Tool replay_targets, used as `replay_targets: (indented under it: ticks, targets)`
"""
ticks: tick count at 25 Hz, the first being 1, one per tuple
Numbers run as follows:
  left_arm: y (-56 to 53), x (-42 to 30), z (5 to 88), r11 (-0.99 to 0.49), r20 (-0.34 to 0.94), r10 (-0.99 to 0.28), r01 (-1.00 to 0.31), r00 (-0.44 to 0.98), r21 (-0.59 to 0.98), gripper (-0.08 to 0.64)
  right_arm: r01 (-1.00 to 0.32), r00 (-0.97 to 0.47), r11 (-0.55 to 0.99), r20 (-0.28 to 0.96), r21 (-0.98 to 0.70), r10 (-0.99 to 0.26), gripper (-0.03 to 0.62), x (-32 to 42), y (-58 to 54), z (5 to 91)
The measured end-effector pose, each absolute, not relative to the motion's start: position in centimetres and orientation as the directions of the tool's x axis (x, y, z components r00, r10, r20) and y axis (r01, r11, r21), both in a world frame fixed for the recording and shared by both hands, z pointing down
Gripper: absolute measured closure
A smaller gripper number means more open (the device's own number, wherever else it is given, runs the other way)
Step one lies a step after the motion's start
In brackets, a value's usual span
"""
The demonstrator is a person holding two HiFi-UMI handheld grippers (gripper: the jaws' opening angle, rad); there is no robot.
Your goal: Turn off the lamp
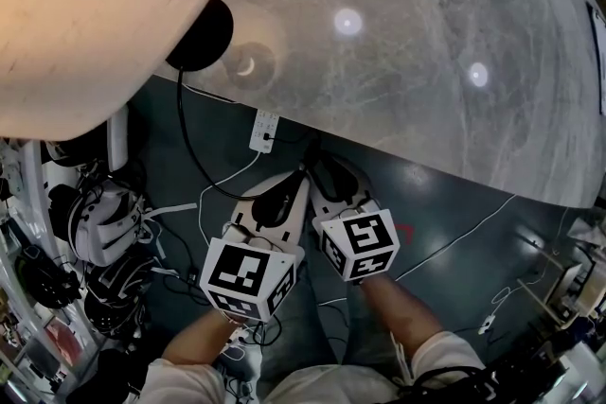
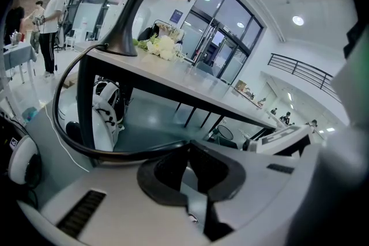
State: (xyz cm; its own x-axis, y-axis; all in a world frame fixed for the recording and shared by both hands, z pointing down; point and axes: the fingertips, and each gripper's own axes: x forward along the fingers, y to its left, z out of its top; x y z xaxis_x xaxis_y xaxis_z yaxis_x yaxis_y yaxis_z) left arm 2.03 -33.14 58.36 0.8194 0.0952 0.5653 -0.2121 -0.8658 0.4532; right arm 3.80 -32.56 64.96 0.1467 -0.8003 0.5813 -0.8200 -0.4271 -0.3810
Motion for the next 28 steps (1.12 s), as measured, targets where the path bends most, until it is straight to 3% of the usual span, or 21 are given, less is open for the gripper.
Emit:
replay_targets:
  ticks: [7,28]
  targets:
    - [-32.46,1.93,58.7,-0.867,0.565,0.115,-0.195,0.817,0.459,0.537,-0.823,0.151,-0.426,0.578,-0.376,-0.802,0.506,3.46,-32.28,64.99]
    - [-32.48,2.49,58.54,-0.863,0.558,0.117,-0.194,0.822,0.466,0.537,-0.822,0.134,-0.414,0.575,-0.39,-0.807,0.505,4.04,-32.2,64.81]
